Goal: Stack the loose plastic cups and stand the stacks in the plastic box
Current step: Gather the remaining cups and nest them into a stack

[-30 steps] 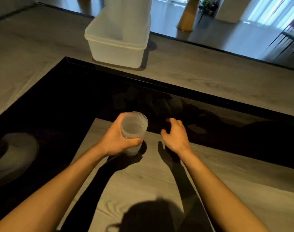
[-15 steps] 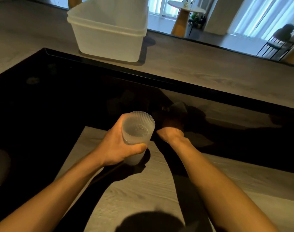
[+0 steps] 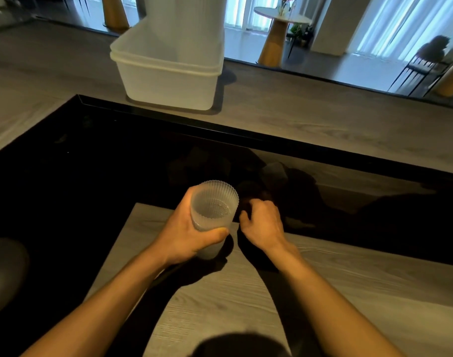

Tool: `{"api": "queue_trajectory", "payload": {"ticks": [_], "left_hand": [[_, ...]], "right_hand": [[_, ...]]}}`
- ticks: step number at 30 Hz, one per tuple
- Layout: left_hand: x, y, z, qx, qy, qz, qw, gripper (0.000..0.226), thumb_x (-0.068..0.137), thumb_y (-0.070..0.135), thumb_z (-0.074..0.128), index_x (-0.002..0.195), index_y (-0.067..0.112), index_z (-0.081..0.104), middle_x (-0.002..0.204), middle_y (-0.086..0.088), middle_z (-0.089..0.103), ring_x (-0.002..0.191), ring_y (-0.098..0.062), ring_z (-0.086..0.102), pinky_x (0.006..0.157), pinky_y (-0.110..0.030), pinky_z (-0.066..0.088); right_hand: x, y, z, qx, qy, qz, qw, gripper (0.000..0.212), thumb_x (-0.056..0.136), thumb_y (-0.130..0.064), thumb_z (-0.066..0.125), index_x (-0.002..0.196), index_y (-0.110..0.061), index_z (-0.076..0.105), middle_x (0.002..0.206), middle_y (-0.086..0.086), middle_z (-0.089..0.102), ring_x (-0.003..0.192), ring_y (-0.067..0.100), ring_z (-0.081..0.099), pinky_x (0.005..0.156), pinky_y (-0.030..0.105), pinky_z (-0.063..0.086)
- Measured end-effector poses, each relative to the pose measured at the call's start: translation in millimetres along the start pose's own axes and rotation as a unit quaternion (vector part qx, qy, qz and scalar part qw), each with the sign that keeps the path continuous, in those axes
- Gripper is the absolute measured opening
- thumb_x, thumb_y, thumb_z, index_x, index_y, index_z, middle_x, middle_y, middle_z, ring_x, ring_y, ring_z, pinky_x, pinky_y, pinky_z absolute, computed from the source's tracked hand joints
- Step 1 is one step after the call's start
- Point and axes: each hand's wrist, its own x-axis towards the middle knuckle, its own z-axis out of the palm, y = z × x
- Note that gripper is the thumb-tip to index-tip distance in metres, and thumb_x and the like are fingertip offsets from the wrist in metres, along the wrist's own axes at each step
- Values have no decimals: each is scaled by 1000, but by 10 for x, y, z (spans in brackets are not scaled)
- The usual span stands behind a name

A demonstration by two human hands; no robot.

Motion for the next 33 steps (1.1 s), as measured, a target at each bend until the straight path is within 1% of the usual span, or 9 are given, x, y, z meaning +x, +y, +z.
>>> {"api": "queue_trajectory", "payload": {"ticks": [5,8,12,15,17,20,23,27,33], "left_hand": [[-6,-3,30,2,12,-4,1000,84,74,11,90,130,47,39,120,42,53,119,12,53,90,-3,43],[-24,-25,51,-3,17,-13,1000,83,74,8,89,129,46,40,120,40,54,119,9,54,90,-5,44],[-34,-13,63,-8,18,-12,1000,85,68,28,91,130,50,38,123,39,53,121,8,53,92,-5,44],[-38,20,70,-4,18,-18,1000,84,65,43,85,131,54,36,124,41,50,122,10,51,93,-3,43],[-35,7,64,3,21,-18,1000,88,68,32,90,131,56,34,124,42,49,122,12,50,92,-2,42],[-33,6,60,1,15,-18,1000,90,70,26,91,132,57,34,125,39,49,123,9,51,93,-9,45],[-50,36,60,-16,10,-21,1000,88,67,38,88,135,57,36,130,28,53,126,-3,55,95,-20,52],[-50,16,55,-21,10,-19,1000,90,66,29,91,141,28,42,132,5,60,124,-17,60,99,-46,55],[-44,14,75,-30,13,-20,999,83,72,2,90,137,28,45,125,9,64,118,-15,64,92,-34,57]], "right_hand": [[127,12,-25,-102,-105,43,988,17,104,-27,51,90,-17,49,94,7,58,94,28,61,72,31,41],[156,-28,-59,-104,-129,49,985,7,102,-17,53,96,-15,54,110,14,64,103,34,63,75,33,45],[33,-55,-173,8,-9,20,1000,15,100,-18,58,109,-10,67,102,7,67,96,25,67,72,30,51],[-214,-162,-430,190,114,-56,974,25,99,-14,64,123,-17,71,106,-5,71,96,3,66,78,9,50],[-426,-248,-636,258,179,-115,942,28,97,-8,65,123,-16,72,109,-7,70,103,4,65,85,11,50],[-670,-357,-861,264,237,-215,910,28,96,2,63,120,-9,72,104,-4,68,101,15,65,86,24,53],[-751,-446,-914,227,209,-327,893,29,91,4,63,118,-2,72,106,2,69,101,18,64,85,34,53],[-662,-557,-858,170,137,-421,881,28,88,3,63,114,0,75,101,8,72,97,22,63,86,35,50],[-457,-603,-916,160,74,-403,898,36,86,3,64,117,-9,77,100,2,73,93,19,64,83,32,52]]}}
